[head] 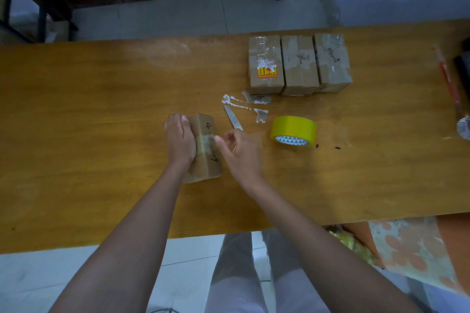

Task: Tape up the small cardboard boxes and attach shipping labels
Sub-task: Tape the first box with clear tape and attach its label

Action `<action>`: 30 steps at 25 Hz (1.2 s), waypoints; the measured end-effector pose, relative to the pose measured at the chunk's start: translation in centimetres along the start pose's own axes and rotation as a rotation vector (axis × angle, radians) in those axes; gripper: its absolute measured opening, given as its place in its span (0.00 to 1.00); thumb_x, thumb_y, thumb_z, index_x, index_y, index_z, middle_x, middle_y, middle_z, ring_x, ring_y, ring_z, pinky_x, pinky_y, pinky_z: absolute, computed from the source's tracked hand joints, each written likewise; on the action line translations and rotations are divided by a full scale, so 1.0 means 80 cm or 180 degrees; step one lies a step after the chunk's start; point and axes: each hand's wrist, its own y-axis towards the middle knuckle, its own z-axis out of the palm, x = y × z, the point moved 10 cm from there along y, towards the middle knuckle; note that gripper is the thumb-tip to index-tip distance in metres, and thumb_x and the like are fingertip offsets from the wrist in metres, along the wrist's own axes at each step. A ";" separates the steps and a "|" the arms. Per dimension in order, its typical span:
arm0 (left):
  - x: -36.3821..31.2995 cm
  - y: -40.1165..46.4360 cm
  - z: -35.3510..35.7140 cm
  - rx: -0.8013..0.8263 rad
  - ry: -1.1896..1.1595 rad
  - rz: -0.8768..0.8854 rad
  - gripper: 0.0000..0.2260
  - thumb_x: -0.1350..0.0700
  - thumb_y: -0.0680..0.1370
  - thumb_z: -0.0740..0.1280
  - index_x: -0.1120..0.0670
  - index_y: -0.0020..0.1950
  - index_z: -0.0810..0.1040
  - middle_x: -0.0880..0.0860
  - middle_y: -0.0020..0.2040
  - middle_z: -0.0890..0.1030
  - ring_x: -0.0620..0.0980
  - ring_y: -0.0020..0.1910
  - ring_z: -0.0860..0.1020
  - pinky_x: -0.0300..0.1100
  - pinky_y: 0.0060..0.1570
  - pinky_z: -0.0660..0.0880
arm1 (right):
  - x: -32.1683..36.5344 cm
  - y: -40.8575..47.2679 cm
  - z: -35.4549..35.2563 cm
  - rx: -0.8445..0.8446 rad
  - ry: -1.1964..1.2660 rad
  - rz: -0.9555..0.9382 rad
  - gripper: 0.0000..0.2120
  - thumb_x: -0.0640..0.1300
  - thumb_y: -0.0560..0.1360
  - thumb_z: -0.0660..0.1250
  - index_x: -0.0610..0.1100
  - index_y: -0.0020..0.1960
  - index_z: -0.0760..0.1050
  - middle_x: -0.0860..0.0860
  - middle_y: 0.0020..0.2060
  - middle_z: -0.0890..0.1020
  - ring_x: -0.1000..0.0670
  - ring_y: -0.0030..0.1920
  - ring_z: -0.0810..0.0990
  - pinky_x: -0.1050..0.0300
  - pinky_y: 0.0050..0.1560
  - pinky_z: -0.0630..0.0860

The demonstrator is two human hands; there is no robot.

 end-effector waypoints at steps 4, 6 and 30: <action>-0.002 0.000 0.000 -0.0001 0.0047 0.0046 0.11 0.56 0.85 0.51 0.55 0.44 0.65 0.53 0.44 0.69 0.51 0.48 0.66 0.40 0.45 0.59 | -0.010 -0.006 0.021 0.0130 0.1241 0.0634 0.17 0.57 0.73 0.70 0.48 0.57 0.76 0.58 0.42 0.80 0.60 0.46 0.79 0.58 0.49 0.78; -0.002 0.000 0.000 0.0010 0.0071 0.0032 0.11 0.56 0.85 0.51 0.55 0.44 0.66 0.53 0.44 0.69 0.50 0.48 0.66 0.40 0.46 0.59 | -0.013 -0.006 0.022 0.0118 0.1290 0.0619 0.12 0.51 0.74 0.71 0.48 0.55 0.78 0.58 0.42 0.81 0.60 0.46 0.79 0.58 0.49 0.79; -0.009 -0.002 -0.003 0.0070 -0.0042 -0.0066 0.12 0.58 0.85 0.51 0.57 0.44 0.67 0.56 0.43 0.70 0.53 0.47 0.68 0.44 0.47 0.62 | -0.021 -0.007 0.069 0.0566 0.1483 0.0950 0.25 0.71 0.69 0.63 0.48 0.36 0.71 0.56 0.31 0.76 0.56 0.33 0.74 0.59 0.37 0.72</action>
